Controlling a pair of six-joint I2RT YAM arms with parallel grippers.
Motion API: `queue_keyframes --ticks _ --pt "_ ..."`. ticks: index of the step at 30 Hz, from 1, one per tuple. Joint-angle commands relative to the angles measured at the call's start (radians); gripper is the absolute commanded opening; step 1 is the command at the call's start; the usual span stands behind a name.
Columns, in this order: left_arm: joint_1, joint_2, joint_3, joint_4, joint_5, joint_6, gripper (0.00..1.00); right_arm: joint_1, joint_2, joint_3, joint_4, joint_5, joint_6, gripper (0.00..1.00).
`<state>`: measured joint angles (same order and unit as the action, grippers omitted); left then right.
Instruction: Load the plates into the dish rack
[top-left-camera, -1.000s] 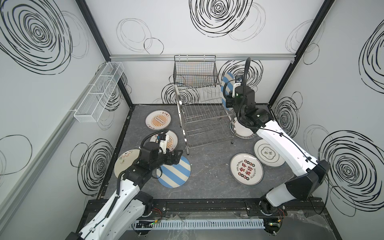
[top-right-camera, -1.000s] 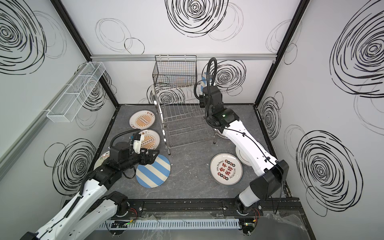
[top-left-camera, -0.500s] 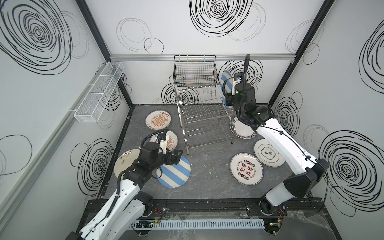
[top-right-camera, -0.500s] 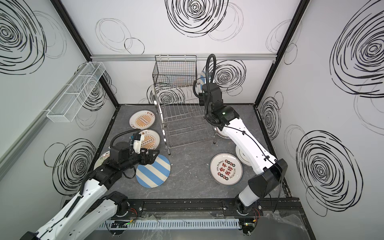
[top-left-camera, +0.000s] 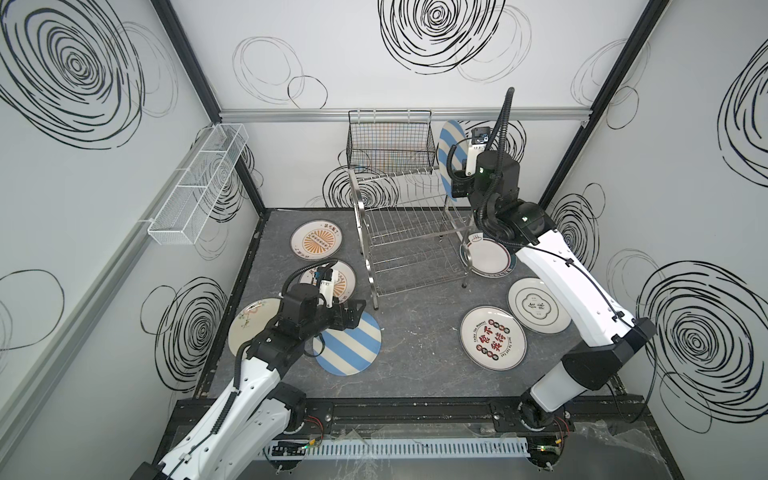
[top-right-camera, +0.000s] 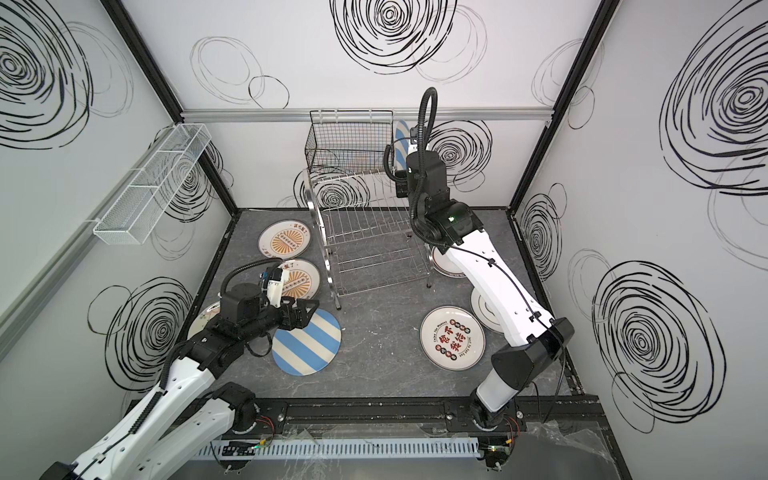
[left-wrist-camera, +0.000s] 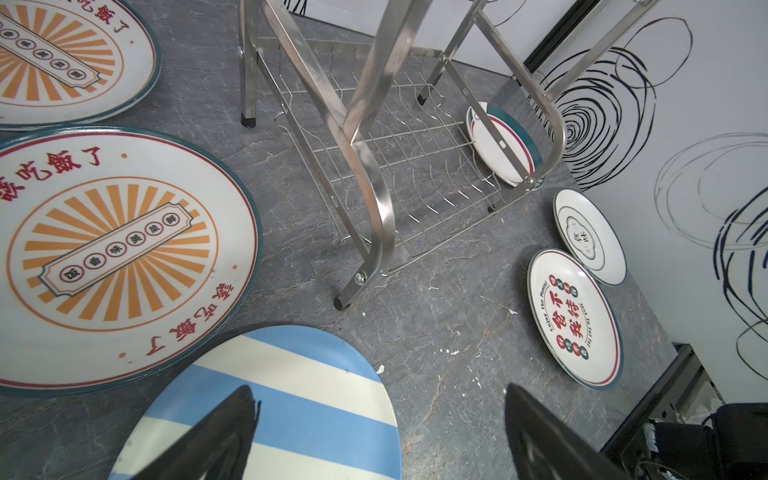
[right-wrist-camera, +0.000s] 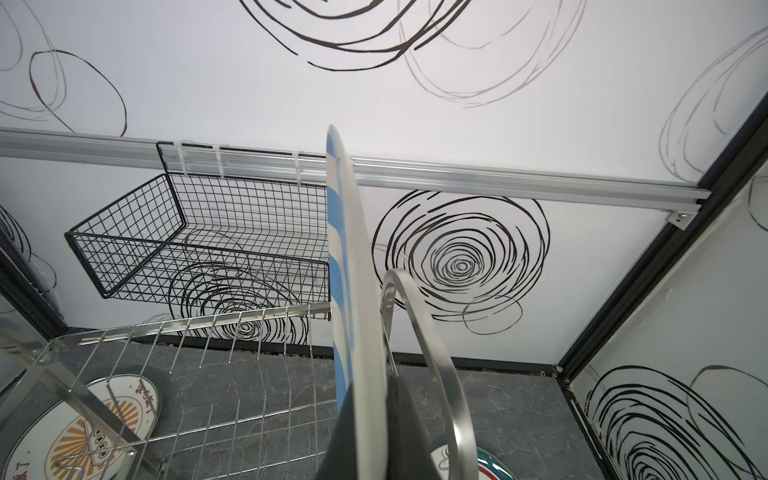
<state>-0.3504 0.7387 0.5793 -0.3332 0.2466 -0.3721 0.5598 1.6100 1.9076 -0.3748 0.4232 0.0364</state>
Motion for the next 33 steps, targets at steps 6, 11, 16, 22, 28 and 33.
queue_keyframes --ticks 6,11,16,22,28,33 --pt "0.008 0.005 -0.005 0.045 0.004 0.013 0.96 0.004 0.016 -0.028 0.089 0.026 -0.029 0.00" --pt "0.008 0.007 -0.005 0.045 0.002 0.014 0.96 -0.006 0.020 -0.046 0.099 0.019 -0.032 0.00" --pt "0.007 0.008 -0.005 0.043 0.000 0.014 0.96 -0.014 0.019 -0.073 0.112 0.011 -0.026 0.00" --pt "0.008 0.008 -0.005 0.043 -0.001 0.014 0.96 -0.025 0.016 -0.104 0.122 0.003 -0.020 0.00" --pt "0.007 0.008 -0.006 0.043 0.000 0.013 0.96 -0.030 0.009 -0.120 0.120 -0.004 -0.015 0.02" --pt "0.007 0.008 -0.005 0.044 0.000 0.013 0.96 -0.030 0.001 -0.126 0.115 -0.004 -0.016 0.18"
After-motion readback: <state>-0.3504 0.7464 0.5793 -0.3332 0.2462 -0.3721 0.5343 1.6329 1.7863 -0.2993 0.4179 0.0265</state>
